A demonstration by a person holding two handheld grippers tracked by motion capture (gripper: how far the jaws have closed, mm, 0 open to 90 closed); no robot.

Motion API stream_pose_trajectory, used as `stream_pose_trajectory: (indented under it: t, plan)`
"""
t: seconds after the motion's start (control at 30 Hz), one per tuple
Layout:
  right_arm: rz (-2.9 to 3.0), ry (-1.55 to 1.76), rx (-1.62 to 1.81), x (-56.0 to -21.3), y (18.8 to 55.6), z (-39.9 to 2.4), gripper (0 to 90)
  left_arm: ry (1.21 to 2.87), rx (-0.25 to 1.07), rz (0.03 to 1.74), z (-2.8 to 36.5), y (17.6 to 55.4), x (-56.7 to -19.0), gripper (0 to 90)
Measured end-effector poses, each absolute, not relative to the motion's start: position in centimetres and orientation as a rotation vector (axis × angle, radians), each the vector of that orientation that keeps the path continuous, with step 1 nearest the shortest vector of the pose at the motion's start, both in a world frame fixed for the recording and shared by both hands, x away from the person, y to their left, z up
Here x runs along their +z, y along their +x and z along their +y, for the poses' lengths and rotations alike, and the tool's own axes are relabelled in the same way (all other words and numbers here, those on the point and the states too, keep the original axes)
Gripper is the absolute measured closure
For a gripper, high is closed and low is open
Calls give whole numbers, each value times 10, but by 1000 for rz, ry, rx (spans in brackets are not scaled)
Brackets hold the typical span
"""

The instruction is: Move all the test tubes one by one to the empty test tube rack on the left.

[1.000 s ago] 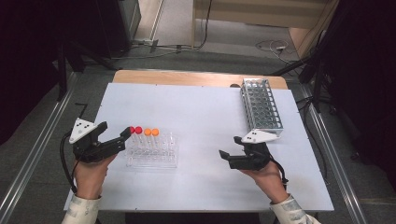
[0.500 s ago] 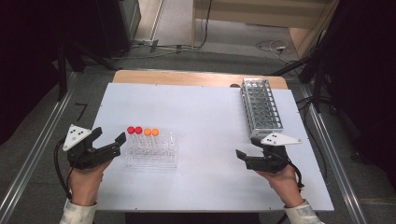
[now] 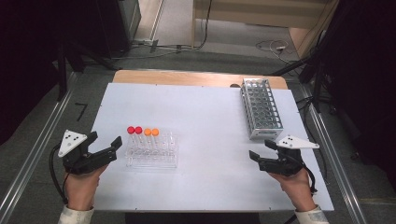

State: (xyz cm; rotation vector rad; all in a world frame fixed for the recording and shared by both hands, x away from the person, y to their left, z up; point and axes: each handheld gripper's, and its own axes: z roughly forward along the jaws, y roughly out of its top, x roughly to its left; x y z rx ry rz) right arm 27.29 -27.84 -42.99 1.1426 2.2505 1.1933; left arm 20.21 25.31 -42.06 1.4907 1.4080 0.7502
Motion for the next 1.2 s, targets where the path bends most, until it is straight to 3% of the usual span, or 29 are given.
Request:
stream_pose_trajectory:
  t: [0.63, 1.2]
  plan:
    - [2131, 1255, 1161, -432, 265, -330, 216, 1476, 779, 1488, 271, 196, -437, 148]
    - [1985, 1453, 1005, -460, 271, -387, 214, 1495, 802, 1594, 279, 200, -468, 148]
